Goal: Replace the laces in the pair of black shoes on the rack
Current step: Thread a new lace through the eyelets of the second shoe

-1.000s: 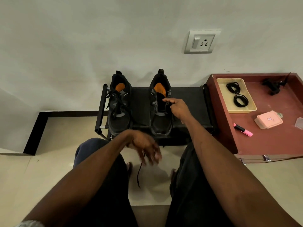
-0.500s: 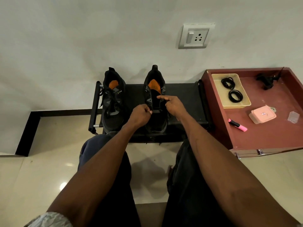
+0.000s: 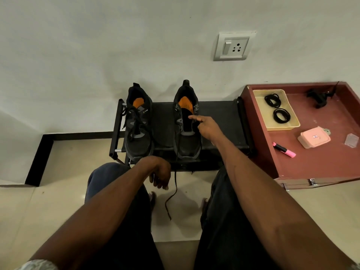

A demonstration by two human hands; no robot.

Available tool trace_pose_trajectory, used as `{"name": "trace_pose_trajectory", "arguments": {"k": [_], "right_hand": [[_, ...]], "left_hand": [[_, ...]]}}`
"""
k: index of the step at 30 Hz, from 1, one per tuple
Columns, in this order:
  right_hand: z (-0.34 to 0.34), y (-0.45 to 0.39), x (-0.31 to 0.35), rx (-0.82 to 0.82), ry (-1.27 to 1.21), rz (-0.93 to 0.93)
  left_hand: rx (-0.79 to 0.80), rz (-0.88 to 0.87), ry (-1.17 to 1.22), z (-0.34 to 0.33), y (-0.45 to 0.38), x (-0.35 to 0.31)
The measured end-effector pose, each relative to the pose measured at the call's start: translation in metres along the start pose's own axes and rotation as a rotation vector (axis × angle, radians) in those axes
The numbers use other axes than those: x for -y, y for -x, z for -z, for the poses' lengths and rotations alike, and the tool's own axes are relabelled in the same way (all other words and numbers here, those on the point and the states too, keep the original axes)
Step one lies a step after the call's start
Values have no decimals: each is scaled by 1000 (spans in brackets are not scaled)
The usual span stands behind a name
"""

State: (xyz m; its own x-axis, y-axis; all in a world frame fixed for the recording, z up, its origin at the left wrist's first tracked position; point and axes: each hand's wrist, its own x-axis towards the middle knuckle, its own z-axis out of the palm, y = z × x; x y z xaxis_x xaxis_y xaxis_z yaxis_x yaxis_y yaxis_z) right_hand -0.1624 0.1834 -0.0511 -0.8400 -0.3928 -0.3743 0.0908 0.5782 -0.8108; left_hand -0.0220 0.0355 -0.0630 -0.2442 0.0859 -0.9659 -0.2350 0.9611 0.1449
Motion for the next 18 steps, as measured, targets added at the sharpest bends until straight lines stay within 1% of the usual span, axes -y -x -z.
{"name": "trace_pose_trajectory", "arguments": {"k": [1,3,4,5,7,8,9,10,13,15,18], "right_hand": [[0,0,0,8,8,10],[-1,0,-2,0,23,32],[-2,0,-3,-28,22,39],[-3,0,-3,-78,17,38],[-3,0,-4,-198,21,27],[-3,0,-5,-227,25,12],[-3,0,-7,-224,40,-11],[-4,-1,-8,-184,73,-41],[-10,-4,-15,-31,275,-121],[-12,-7,-19,-10,354,-133],[-13,-7,-20,-2,414,-124]], "left_hand": [[-107,5,39,5,-1,2],[-392,-26,134,18,-4,7],[-546,-40,219,23,-7,8],[-692,-61,351,27,-7,8],[-898,-109,606,31,-6,3],[-950,-128,666,33,-6,1],[-973,-141,688,33,-6,-2],[-978,-142,690,33,-8,-5],[-991,-150,706,34,-15,-7],[-995,-175,714,34,-16,-8],[-960,-193,685,35,-14,-8]]}}
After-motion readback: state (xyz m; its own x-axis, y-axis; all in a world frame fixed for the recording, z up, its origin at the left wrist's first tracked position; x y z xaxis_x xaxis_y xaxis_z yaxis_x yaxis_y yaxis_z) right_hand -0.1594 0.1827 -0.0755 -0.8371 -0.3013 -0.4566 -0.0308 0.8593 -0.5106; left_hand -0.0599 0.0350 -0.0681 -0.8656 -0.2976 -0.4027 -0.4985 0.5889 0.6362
